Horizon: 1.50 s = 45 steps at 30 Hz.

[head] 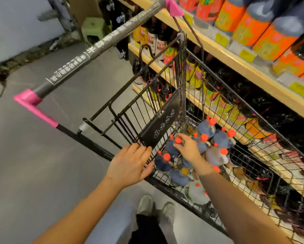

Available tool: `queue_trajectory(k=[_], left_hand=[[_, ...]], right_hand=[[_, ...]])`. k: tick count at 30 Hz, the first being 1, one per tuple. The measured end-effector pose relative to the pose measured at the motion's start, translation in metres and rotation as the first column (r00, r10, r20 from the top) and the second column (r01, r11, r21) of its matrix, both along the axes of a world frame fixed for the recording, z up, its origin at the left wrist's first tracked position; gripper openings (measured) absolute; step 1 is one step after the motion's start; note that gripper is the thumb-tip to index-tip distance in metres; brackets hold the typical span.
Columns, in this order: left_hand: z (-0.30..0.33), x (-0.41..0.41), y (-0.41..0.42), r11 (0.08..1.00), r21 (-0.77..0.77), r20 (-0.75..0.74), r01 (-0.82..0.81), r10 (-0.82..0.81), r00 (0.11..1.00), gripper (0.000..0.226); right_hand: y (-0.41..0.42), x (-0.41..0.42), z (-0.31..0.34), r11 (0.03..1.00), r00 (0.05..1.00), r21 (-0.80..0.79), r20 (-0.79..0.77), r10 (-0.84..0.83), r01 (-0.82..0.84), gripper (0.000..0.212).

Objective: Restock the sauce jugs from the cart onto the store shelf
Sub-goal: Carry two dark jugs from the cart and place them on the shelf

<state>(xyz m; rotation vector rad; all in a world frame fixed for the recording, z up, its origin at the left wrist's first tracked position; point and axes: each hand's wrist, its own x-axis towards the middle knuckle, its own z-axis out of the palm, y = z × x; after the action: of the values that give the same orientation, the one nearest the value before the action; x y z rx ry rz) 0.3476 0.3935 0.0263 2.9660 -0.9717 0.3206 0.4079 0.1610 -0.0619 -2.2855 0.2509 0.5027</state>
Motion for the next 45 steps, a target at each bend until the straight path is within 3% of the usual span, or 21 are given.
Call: queue_trajectory(k=[3, 6, 12, 19, 21, 24, 27, 29, 31, 33, 36, 39, 42, 45], left_hand=[[-0.002, -0.001, 0.0, 1.0, -0.013, 0.021, -0.016, 0.016, 1.0, 0.046], [-0.003, -0.002, -0.001, 1.0, 0.0, 0.048, -0.017, 0.017, 0.999, 0.046], [-0.003, -0.002, -0.001, 0.999, 0.023, 0.013, -0.048, 0.048, 0.999, 0.047], [0.014, 0.001, -0.011, 0.985, -0.001, -0.203, -0.175, 0.171, 0.964, 0.057], [0.02, 0.008, -0.02, 0.974, -0.115, -0.396, -0.197, 0.137, 0.908, 0.065], [0.03, 0.022, -0.04, 0.907, -0.309, -0.681, -0.287, 0.0, 0.733, 0.099], [0.037, 0.035, -0.064, 0.806, -0.456, -0.752, -0.378, -0.122, 0.647, 0.114], [0.043, 0.039, -0.077, 0.754, -0.513, -0.775, -0.41, -0.202, 0.6, 0.107], [0.049, 0.04, -0.084, 0.702, -0.559, -0.762, -0.442, -0.225, 0.607, 0.09], [0.056, 0.039, -0.088, 0.658, -0.605, -0.732, -0.449, -0.237, 0.638, 0.079], [0.062, 0.033, -0.096, 0.608, -0.637, -0.728, -0.474, -0.273, 0.629, 0.082], [0.062, 0.031, -0.106, 0.569, -0.641, -0.738, -0.516, -0.271, 0.618, 0.084], [0.064, 0.03, -0.118, 0.586, -0.658, -0.715, -0.473, -0.292, 0.635, 0.084], [0.055, 0.031, -0.127, 0.617, -0.638, -0.749, -0.461, -0.358, 0.558, 0.083]], right_hand=[[0.005, 0.008, -0.016, 0.999, 1.0, -0.046, 0.006, 0.011, -0.011, 0.06], [0.006, 0.011, -0.03, 0.996, 0.999, -0.074, -0.006, -0.047, 0.046, 0.049], [0.0, 0.003, -0.033, 0.991, 0.99, -0.113, 0.135, -0.05, 0.066, 0.031], [-0.028, -0.009, 0.061, 0.996, 0.956, -0.076, 0.289, 0.06, -0.04, 0.031], [-0.038, -0.01, 0.1, 0.994, 0.94, -0.068, 0.326, 0.098, -0.08, 0.031], [-0.045, -0.013, 0.162, 0.995, 0.928, 0.029, 0.365, 0.079, -0.096, 0.03], [-0.048, -0.017, 0.217, 0.985, 0.919, 0.141, 0.393, 0.038, -0.101, 0.03], [-0.049, -0.021, 0.244, 0.975, 0.916, 0.193, 0.4, 0.027, -0.113, 0.028], [-0.048, -0.024, 0.261, 0.958, 0.924, 0.265, 0.383, 0.0, -0.109, 0.027], [-0.047, -0.027, 0.269, 0.944, 0.921, 0.32, 0.385, -0.056, -0.076, 0.033], [-0.051, -0.036, 0.262, 0.879, 0.932, 0.477, 0.309, -0.188, 0.019, 0.061], [-0.054, -0.056, 0.226, 0.884, 0.976, 0.466, 0.177, -0.129, 0.032, 0.081], [-0.052, -0.065, 0.194, 0.88, 0.98, 0.466, 0.108, -0.165, 0.096, 0.098], [-0.06, -0.068, 0.177, 0.862, 0.959, 0.478, 0.122, -0.255, 0.168, 0.108]])
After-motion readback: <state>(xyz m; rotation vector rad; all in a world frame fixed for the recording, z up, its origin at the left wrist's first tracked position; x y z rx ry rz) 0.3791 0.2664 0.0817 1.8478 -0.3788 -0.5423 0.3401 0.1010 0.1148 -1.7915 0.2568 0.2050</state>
